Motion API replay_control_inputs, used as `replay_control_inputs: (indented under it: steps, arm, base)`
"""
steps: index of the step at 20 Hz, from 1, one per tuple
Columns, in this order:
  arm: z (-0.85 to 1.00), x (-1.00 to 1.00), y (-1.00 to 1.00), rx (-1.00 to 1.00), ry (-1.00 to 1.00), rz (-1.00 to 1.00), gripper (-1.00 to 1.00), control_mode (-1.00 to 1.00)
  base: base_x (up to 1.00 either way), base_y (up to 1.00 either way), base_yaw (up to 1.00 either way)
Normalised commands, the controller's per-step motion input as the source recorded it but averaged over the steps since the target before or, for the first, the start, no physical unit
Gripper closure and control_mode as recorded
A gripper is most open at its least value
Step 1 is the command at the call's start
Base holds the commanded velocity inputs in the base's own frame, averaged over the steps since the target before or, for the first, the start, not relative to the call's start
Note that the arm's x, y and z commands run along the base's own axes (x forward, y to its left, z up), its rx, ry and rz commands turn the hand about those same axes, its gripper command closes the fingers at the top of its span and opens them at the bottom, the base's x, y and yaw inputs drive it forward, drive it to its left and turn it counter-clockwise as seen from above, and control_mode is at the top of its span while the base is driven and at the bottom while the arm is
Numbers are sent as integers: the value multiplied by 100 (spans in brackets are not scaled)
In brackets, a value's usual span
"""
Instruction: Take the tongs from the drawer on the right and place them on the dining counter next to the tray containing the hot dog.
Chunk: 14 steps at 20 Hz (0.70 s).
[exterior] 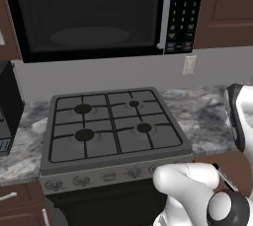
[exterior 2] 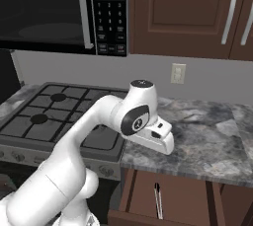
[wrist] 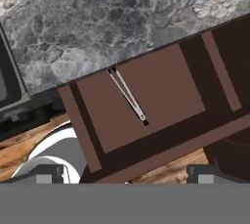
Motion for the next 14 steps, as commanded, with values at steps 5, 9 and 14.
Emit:
replay_control_inputs:
  steps: [5,9,14]
  arm:
    - [-39,7,-31,0,20,12,-100,-100]
    - [-53,0,-18,0,7,8,-100,-100]
    - [-39,0,-2,8,0,12,-100,-100]
  base:
    - [0,0,0]
    - [0,0,0]
    - [0,0,0]
